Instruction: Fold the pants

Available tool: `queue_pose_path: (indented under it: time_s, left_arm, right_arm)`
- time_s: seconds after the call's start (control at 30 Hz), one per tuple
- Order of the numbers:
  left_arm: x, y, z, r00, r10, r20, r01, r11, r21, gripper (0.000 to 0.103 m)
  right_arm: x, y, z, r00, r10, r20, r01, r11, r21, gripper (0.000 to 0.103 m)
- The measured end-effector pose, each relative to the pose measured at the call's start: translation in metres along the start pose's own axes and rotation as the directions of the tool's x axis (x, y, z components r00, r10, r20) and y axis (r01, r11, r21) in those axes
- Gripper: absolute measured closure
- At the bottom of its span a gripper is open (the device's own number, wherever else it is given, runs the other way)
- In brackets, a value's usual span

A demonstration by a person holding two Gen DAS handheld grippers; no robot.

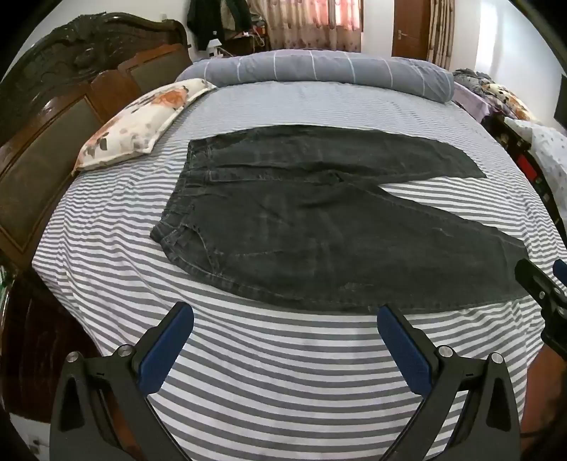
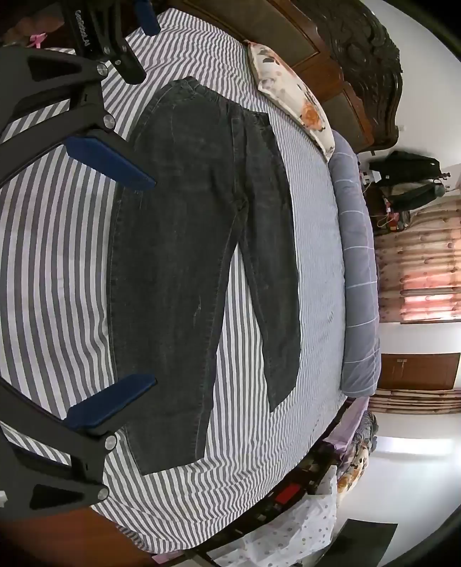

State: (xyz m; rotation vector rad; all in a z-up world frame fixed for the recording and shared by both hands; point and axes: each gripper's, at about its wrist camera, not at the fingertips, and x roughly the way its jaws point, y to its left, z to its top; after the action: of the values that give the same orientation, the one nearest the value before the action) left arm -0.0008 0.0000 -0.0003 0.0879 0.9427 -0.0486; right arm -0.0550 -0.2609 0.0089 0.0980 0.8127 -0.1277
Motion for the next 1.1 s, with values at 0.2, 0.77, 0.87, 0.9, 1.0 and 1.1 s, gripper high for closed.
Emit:
queue_pose_path:
  time_s: [0.2,0.77,0.87,0.9,1.0,1.1]
  left_arm:
    - [0.006,-0.005,0.000,0.999,-0.018,-0.044,0.019,1.000,0.005,0.000]
    - [0.012,-0.005,-0.001,0.999,-0.020,-0.028,0.021,1.000,0.012,0.000]
    - [0.012,-0.005,-0.002,0.999,-0.020,-0.027,0.021,1.000,0.013,0.000]
    - [0.012,-0.005,-0.002,0.999,-0.021,-0.028,0.021,1.000,0.013,0.000]
    - [0.013,-0.005,-0.003,0.999,-0.022,-0.030,0.023,1.000,0.010,0.000]
    - [0.013,-0.005,-0.003,0.999,-0.024,-0.030,0.024,1.000,0.009,0.000]
  right_arm:
    - [0.001,-0.001,0.000,1.000,0.006,0.001,-0.006,1.000,0.002,0.000]
    - [0.008,-0.002,-0.004,0.999,0.011,-0.030,-0.011,1.000,0.012,0.001]
    - [0.009,-0.003,-0.004,0.999,0.014,-0.033,-0.013,1.000,0.015,0.001]
    - [0.009,-0.003,-0.004,0.999,0.013,-0.033,-0.013,1.000,0.015,0.001]
    - [0.009,-0.004,-0.005,0.999,0.013,-0.034,-0.012,1.000,0.013,0.001]
    - [0.009,-0.004,-0.005,0.999,0.012,-0.033,-0.012,1.000,0.014,0.001]
